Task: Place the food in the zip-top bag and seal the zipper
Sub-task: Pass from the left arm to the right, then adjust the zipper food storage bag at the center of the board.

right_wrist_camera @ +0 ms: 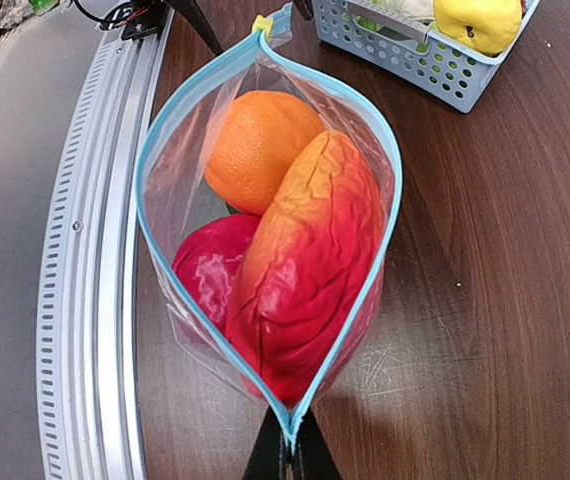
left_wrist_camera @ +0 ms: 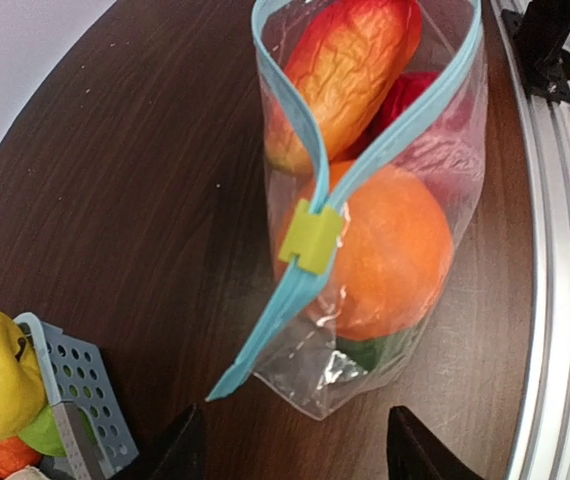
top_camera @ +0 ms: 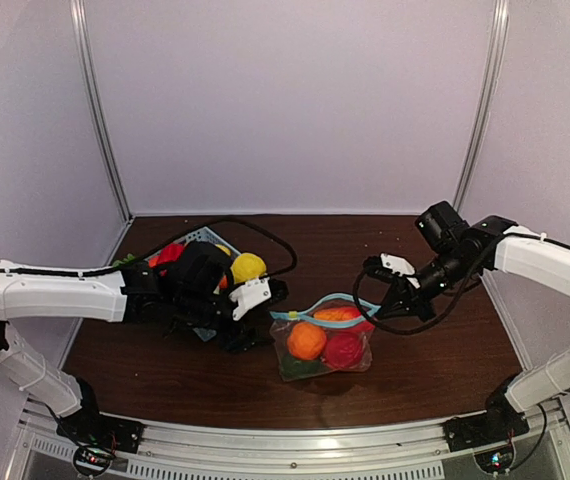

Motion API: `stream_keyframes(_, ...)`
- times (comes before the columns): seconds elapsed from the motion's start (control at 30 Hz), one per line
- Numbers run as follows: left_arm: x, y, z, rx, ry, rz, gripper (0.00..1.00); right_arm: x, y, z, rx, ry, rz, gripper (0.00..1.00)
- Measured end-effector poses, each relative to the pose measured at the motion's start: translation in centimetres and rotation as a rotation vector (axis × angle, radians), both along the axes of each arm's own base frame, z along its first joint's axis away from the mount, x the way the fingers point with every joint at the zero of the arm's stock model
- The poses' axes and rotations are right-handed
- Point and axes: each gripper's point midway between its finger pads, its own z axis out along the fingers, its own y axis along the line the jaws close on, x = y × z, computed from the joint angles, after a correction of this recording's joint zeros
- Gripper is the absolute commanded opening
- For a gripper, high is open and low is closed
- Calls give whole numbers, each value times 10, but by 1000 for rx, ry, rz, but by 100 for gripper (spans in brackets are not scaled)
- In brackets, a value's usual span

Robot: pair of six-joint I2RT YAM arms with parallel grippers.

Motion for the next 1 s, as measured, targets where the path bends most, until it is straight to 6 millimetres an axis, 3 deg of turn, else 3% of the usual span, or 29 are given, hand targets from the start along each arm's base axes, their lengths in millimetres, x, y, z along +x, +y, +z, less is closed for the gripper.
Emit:
stream_keyframes(0.33,-2,-25,24,-231,131,-62,57,-2,-1,2,0,-7,6,0)
stream_keyframes(0.5,4,-30,14,-246,177,-48,56,-3,-2,7,8,-30,15,0)
stream_keyframes(0.73,32,-22,-2,-242,242,78,57,-4,-3,7,6,-33,21,0)
stream_keyframes(1.0,27,-32,13,-338,261,8,48,-6,-4,6,1,-32,29,0)
